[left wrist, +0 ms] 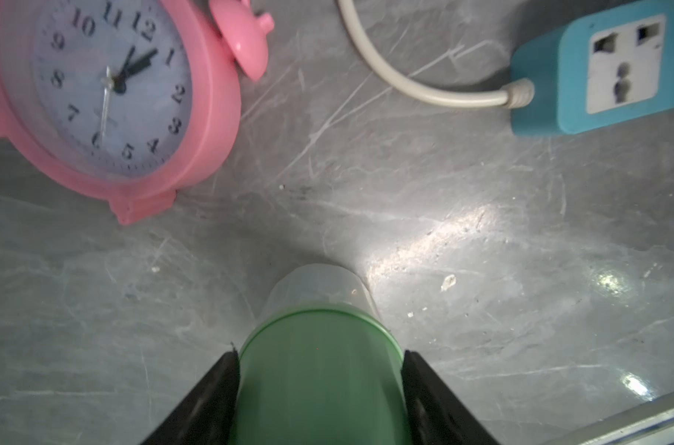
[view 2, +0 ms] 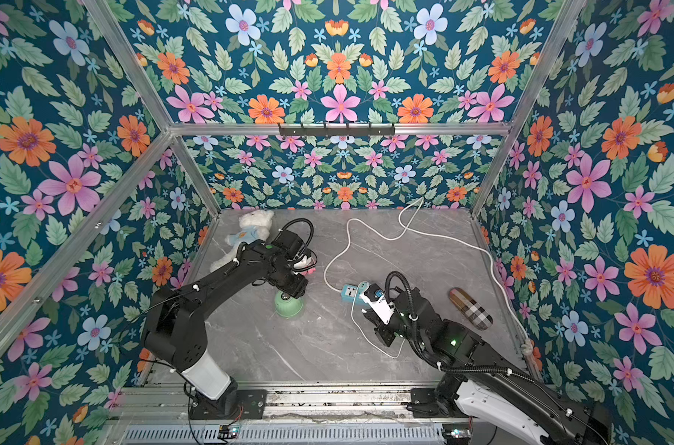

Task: Charge the cordless meat grinders
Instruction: Adjust the cordless meat grinder at the center of the board.

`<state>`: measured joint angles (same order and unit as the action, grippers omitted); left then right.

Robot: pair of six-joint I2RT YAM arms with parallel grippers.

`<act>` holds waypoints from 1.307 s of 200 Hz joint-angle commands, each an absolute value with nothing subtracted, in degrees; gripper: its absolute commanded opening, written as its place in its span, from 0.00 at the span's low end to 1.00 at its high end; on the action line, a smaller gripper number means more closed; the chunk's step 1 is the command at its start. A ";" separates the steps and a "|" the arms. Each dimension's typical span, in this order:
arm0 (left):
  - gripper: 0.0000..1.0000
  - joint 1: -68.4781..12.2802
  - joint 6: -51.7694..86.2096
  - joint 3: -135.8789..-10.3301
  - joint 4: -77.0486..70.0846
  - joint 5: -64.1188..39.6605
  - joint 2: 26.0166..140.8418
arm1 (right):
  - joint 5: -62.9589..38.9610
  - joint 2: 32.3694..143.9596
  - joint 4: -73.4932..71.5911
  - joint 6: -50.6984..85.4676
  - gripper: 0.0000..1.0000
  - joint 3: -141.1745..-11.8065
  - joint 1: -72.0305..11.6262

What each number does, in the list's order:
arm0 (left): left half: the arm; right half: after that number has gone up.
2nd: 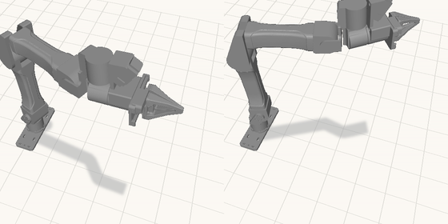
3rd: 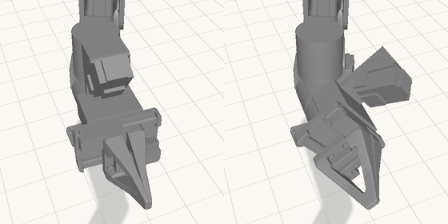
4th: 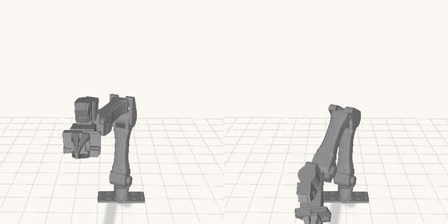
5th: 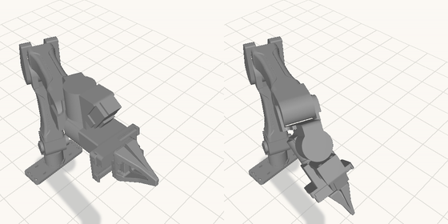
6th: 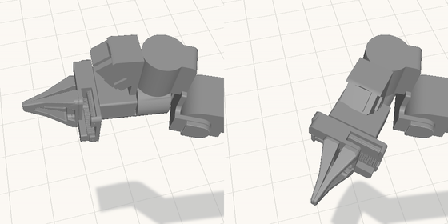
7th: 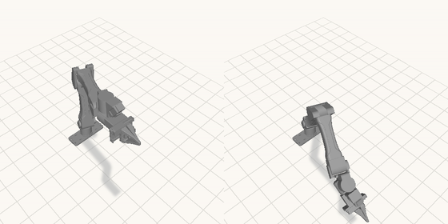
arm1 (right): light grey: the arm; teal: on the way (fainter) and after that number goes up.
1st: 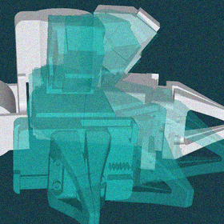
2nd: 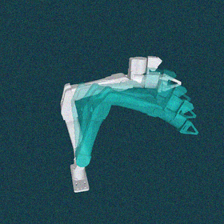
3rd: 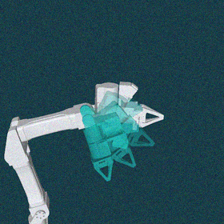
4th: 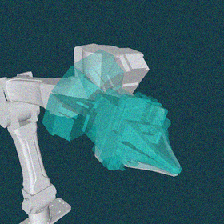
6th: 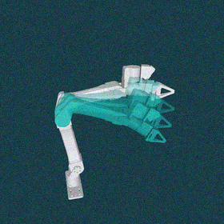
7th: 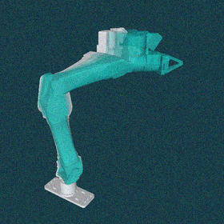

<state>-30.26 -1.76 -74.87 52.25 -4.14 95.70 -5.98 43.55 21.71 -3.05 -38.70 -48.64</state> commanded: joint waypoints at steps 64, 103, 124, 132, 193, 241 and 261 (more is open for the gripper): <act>0.99 -30.25 10.86 -73.50 55.36 -3.88 88.37 | -4.91 42.40 21.36 -2.72 0.00 -37.97 -48.72; 0.99 -30.43 14.57 -67.89 54.86 -2.18 85.54 | -4.74 41.96 20.04 -2.06 0.00 -36.93 -48.70; 0.99 -30.57 14.21 -68.38 54.56 -2.02 86.76 | -5.01 42.57 19.61 -2.27 0.00 -37.17 -48.75; 0.99 -30.74 13.98 -68.16 54.15 -2.11 87.29 | -5.01 42.64 19.61 -2.35 0.00 -37.39 -48.67; 0.91 -31.48 14.82 -65.18 53.58 -1.67 88.35 | -4.25 42.27 20.08 -2.42 0.00 -37.62 -48.72; 0.73 -31.47 23.30 -62.56 52.41 -3.42 87.01 | -3.69 41.89 19.70 -2.00 0.00 -37.18 -48.72; 0.70 -31.46 30.59 -62.10 49.45 -2.71 85.51 | -3.54 41.61 20.61 -1.96 0.00 -37.65 -48.65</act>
<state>-31.53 20.38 -62.76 50.48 -2.20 86.39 -4.32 41.93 20.97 -2.13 -37.30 -48.66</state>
